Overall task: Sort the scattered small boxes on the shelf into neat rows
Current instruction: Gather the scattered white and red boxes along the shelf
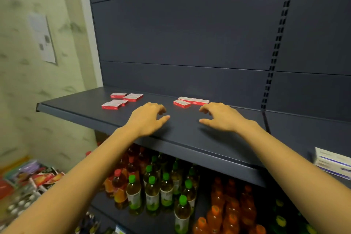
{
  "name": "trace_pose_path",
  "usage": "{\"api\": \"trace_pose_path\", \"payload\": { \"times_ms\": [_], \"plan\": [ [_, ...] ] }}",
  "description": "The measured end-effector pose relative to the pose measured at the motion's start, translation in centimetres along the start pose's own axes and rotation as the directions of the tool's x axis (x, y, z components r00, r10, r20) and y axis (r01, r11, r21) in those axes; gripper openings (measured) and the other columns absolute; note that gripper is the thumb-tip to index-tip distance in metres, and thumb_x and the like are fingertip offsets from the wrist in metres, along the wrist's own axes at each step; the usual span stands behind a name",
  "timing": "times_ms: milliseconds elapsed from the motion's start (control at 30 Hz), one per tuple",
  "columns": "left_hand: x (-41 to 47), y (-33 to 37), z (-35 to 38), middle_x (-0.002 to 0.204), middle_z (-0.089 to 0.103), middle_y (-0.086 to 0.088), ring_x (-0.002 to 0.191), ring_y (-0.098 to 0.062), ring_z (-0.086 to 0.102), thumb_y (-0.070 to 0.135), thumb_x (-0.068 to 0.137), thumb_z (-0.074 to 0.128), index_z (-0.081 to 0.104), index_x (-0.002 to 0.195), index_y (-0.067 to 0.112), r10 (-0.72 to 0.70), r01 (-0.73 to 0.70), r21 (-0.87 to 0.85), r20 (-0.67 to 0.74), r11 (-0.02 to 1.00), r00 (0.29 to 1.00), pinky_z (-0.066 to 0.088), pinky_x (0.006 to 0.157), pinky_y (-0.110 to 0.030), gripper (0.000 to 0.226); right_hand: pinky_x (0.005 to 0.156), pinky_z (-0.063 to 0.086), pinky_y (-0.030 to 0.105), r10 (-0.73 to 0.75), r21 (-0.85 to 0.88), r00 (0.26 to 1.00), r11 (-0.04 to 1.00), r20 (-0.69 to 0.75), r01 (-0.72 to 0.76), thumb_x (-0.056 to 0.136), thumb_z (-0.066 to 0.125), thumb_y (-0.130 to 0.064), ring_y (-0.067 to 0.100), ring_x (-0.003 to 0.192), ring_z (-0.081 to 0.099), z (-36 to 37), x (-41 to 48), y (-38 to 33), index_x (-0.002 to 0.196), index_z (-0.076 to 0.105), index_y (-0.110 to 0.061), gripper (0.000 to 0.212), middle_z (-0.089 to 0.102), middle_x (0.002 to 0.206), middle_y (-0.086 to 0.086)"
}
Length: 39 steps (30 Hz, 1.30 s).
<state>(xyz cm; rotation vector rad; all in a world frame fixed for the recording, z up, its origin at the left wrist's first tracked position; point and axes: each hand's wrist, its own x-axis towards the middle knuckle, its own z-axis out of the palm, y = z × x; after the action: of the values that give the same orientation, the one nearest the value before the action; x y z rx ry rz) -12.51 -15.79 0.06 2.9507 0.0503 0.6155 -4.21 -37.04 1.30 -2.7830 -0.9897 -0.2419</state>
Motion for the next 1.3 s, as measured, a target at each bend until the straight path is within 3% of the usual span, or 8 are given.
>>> {"api": "trace_pose_path", "payload": {
  "times_ms": [367, 667, 867, 967, 1167, 1300],
  "plan": [
    [9.2, -9.4, 1.4, 0.125, 0.058, -0.003, 0.117, -0.020, 0.050, 0.040, 0.092, 0.047, 0.054, 0.121, 0.015, 0.172, -0.172, -0.003, 0.040, 0.985, 0.984, 0.040, 0.096, -0.033, 0.039, 0.086, 0.046, 0.039, 0.209, -0.021, 0.978, 0.978, -0.019, -0.210, 0.088, 0.055, -0.041, 0.025, 0.112, 0.054, 3.3, 11.4, -1.9, 0.126, 0.048, -0.016, 0.046, 0.055, 0.128, 0.004],
    [16.0, -12.9, 4.1, 0.125, 0.057, 0.002, 0.118, -0.018, 0.049, 0.042, 0.091, 0.047, 0.055, 0.119, 0.019, 0.292, -0.288, -0.061, 0.072, 0.956, 0.954, 0.042, 0.091, -0.034, 0.038, 0.087, 0.044, 0.038, 0.394, -0.015, 0.919, 0.919, -0.007, -0.394, 0.086, 0.055, -0.047, 0.023, 0.111, 0.052, 6.5, 16.4, -1.8, 0.119, 0.050, -0.014, 0.048, 0.054, 0.125, 0.004],
    [20.2, -11.0, 6.2, 0.124, 0.060, -0.003, 0.109, -0.021, 0.056, 0.036, 0.089, 0.053, 0.058, 0.117, 0.014, 0.374, -0.330, -0.251, 0.154, 0.910, 0.915, 0.047, 0.093, -0.037, 0.036, 0.090, 0.045, 0.039, 0.443, -0.062, 0.897, 0.895, -0.002, -0.442, 0.087, 0.054, -0.046, 0.024, 0.113, 0.052, 5.5, 14.8, -1.0, 0.123, 0.046, -0.013, 0.050, 0.049, 0.128, 0.006],
    [22.1, -9.7, 7.6, 0.125, 0.059, -0.008, 0.108, -0.022, 0.057, 0.029, 0.088, 0.058, 0.056, 0.119, 0.009, 0.425, -0.330, -0.348, 0.244, 0.878, 0.872, 0.045, 0.092, -0.032, 0.037, 0.089, 0.044, 0.038, 0.481, -0.058, 0.876, 0.874, -0.045, -0.483, 0.087, 0.054, -0.046, 0.023, 0.114, 0.051, 4.5, 12.6, -0.4, 0.123, 0.044, -0.014, 0.049, 0.048, 0.129, 0.005],
    [24.9, -8.5, 10.4, 0.127, 0.054, -0.010, 0.112, -0.024, 0.053, 0.030, 0.085, 0.063, 0.050, 0.124, 0.008, 0.448, -0.293, -0.396, 0.387, 0.870, 0.806, 0.041, 0.096, -0.032, 0.047, 0.077, 0.040, 0.028, 0.563, 0.004, 0.820, 0.825, -0.100, -0.565, 0.087, 0.055, -0.045, 0.016, 0.109, 0.052, 3.6, 7.9, 0.3, 0.120, 0.046, -0.022, 0.041, 0.049, 0.125, -0.003],
    [25.9, -8.0, 11.2, 0.121, 0.056, -0.013, 0.107, -0.026, 0.054, 0.029, 0.087, 0.060, 0.056, 0.117, 0.005, 0.448, -0.307, -0.379, 0.375, 0.873, 0.812, 0.042, 0.092, -0.033, 0.039, 0.075, 0.039, 0.026, 0.583, 0.000, 0.806, 0.810, -0.107, -0.586, 0.087, 0.055, -0.046, 0.014, 0.108, 0.052, 3.8, 6.1, 0.6, 0.121, 0.046, -0.023, 0.042, 0.049, 0.126, -0.004]
  ]
}}
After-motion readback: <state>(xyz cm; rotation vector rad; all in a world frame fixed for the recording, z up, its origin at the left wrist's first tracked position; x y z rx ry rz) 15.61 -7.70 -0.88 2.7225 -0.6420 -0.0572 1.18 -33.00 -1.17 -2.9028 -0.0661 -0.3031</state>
